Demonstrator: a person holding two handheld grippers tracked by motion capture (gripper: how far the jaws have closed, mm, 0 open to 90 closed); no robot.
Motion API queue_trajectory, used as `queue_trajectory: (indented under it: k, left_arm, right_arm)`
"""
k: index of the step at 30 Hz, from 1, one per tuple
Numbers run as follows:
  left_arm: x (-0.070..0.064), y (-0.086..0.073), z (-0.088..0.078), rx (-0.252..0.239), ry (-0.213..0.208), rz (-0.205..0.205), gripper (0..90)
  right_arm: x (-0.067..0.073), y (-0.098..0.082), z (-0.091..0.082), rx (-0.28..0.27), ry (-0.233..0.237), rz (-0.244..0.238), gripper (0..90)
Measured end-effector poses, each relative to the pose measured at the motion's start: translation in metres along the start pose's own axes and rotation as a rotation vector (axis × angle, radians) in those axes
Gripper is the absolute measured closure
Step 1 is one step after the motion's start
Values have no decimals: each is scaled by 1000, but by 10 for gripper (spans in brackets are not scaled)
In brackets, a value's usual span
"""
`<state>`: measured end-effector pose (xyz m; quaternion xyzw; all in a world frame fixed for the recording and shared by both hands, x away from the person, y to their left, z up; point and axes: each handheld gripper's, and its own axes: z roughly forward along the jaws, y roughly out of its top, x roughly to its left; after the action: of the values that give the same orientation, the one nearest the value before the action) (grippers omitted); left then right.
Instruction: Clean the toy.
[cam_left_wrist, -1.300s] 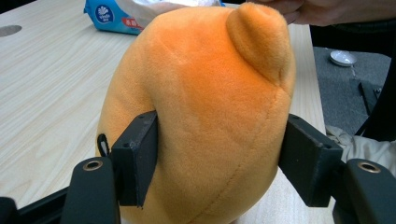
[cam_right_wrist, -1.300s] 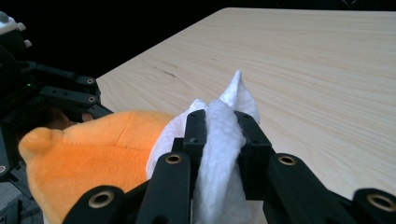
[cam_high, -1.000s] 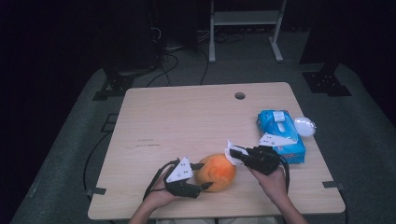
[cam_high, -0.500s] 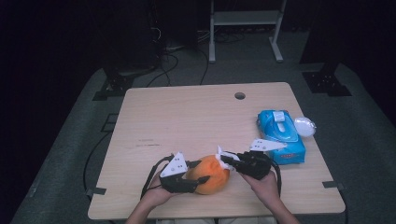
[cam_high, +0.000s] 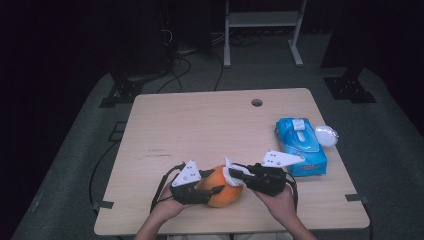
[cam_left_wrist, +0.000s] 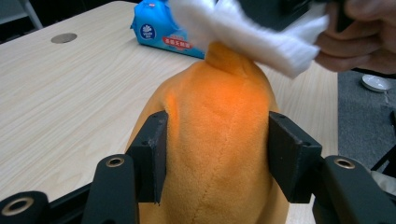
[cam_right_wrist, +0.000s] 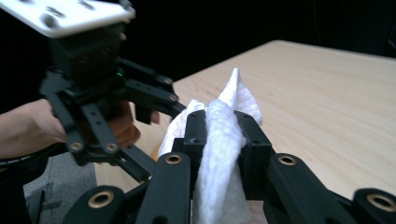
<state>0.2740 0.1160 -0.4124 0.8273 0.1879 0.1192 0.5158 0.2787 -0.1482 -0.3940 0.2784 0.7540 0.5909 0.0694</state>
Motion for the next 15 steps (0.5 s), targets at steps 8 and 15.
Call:
queue_trajectory:
  k: [8, 15]
  left_arm:
    - [16, -12, 9, -34, -27, -56, 194]
    - [12, -15, 15, -29, -8, -51, 313]
  right_arm:
    - [-13, -7, 1, 24, -47, 30, 757]
    - [-4, -4, 2, 21, -73, -21, 756]
